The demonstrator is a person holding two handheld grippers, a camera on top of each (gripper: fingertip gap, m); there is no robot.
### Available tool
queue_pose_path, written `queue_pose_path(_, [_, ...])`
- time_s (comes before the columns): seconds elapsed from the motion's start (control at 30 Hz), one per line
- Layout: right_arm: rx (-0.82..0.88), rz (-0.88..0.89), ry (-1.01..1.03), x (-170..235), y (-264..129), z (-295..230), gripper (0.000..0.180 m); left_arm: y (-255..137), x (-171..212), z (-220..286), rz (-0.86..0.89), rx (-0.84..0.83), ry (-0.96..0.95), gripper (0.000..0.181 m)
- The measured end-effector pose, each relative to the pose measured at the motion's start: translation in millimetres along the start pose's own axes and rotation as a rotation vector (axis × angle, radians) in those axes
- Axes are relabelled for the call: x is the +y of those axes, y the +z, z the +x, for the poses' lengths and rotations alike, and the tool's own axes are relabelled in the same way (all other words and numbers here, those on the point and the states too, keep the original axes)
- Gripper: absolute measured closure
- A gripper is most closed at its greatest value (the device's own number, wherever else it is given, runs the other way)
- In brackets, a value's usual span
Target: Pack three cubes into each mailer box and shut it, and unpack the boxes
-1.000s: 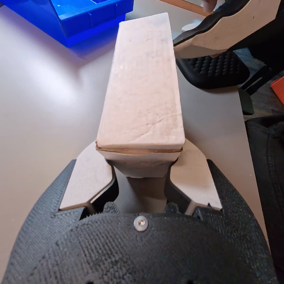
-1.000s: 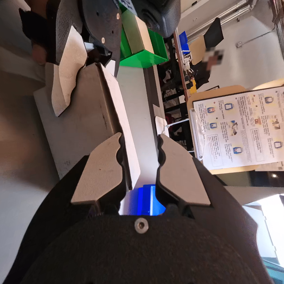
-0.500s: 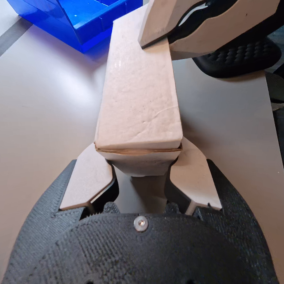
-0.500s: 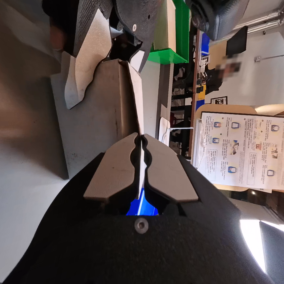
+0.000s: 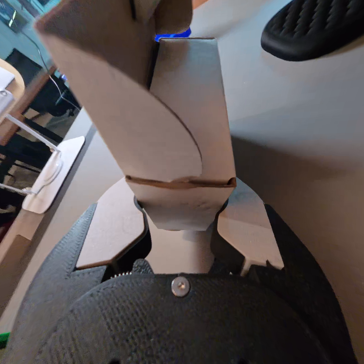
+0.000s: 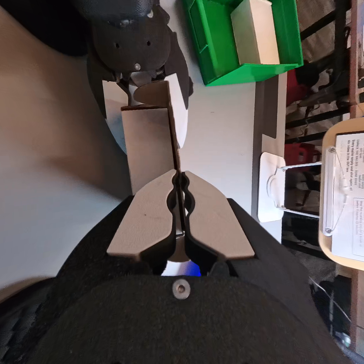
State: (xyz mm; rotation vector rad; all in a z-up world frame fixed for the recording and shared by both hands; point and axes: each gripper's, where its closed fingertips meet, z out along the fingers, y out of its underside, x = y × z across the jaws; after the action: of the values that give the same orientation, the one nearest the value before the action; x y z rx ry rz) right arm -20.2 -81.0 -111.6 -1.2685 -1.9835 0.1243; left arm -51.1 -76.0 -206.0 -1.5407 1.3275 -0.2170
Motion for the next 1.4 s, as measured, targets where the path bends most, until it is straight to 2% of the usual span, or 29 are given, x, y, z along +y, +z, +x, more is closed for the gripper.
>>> queue_pose_path(0.23, [0.126,-0.005,0.055,0.9,-3.2,19.5,0.179,-27.4,8.9,-22.1,0.055,0.032,-0.215,0.096])
queue_pose_path(0.37, [0.167,-0.027,0.042,3.6,-2.0,18.8,0.179,-50.5,-12.4,-12.1,0.211,0.173,-0.444,0.098])
queue_pose_path(0.47, [0.176,-0.034,0.034,1.2,-1.6,21.3,0.179,-57.1,-21.4,-7.0,0.261,0.209,-0.53,0.107])
queue_pose_path(0.53, [0.153,-0.032,0.05,-1.7,-1.9,22.9,0.179,-53.0,-20.6,-0.6,0.235,0.203,-0.516,0.113])
queue_pose_path(0.73, [0.143,-0.04,0.059,-7.2,-4.7,36.7,0.178,-41.4,-8.2,14.7,0.102,0.151,-0.31,0.126])
queue_pose_path(1.0, [0.129,-0.059,0.095,7.9,3.2,67.6,0.178,-37.4,8.0,35.9,0.006,0.209,-0.21,0.139])
queue_pose_path(1.17, [0.126,-0.116,0.091,29.9,27.5,86.0,0.178,-37.3,7.0,37.0,0.014,0.227,-0.231,0.142])
queue_pose_path(1.4, [0.06,-0.25,0.128,79.8,83.7,102.1,0.169,-35.2,5.6,40.5,0.032,0.233,-0.238,0.143])
